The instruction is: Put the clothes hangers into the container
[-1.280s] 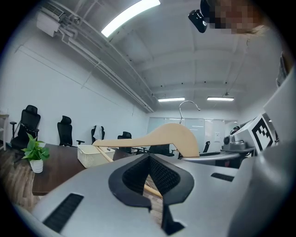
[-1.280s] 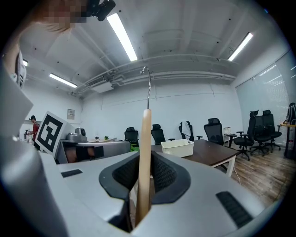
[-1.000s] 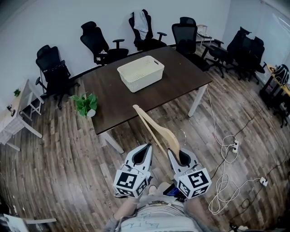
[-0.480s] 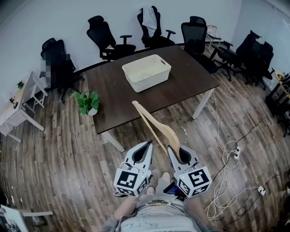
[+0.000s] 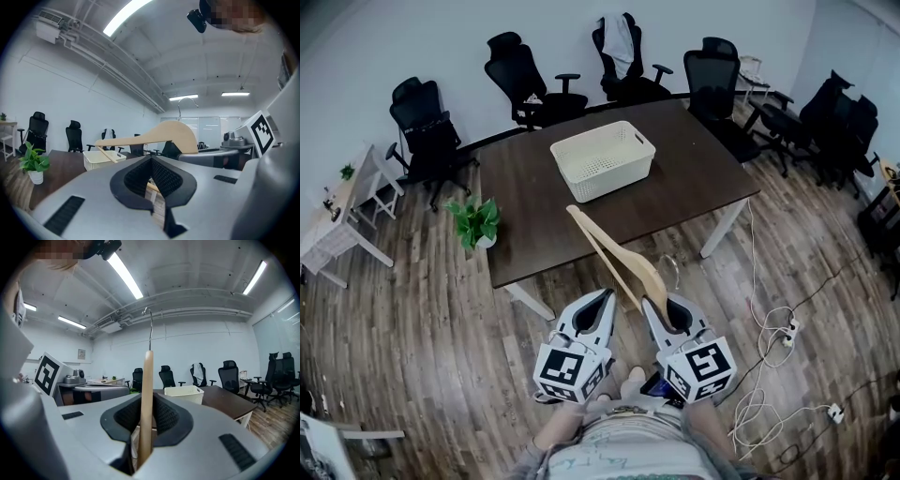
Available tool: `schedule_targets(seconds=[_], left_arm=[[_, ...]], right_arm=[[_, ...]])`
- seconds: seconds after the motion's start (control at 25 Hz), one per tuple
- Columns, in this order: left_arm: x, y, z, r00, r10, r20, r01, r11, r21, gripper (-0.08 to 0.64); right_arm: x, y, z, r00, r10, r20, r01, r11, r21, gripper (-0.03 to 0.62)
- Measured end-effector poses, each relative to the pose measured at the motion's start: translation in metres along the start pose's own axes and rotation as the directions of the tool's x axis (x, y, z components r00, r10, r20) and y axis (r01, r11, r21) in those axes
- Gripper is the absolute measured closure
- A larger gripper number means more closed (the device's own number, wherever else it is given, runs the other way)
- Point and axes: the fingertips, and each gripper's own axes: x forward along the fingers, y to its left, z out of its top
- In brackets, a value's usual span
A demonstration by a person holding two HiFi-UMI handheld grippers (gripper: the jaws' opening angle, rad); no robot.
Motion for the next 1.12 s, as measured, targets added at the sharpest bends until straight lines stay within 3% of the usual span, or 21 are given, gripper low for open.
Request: schedule_targets(seconds=[0.56, 1.12], left_arm=[[0.055, -0.006, -0.014, 0.997, 0.070, -0.025, -0.070, 0.997, -0.023, 0.549], [0.077, 0.029, -0.023, 0.992, 0.113, -0.049, -0.116, 0.992, -0.050, 0.549]], right_arm=[[0.019, -0.057, -0.002, 0.996, 0.080, -0.035, -0.080, 0.997, -0.015, 0.533], [0.056, -0.064, -0.010, 0.991, 0.124, -0.050, -0.123, 0.992, 0.023, 0.534]])
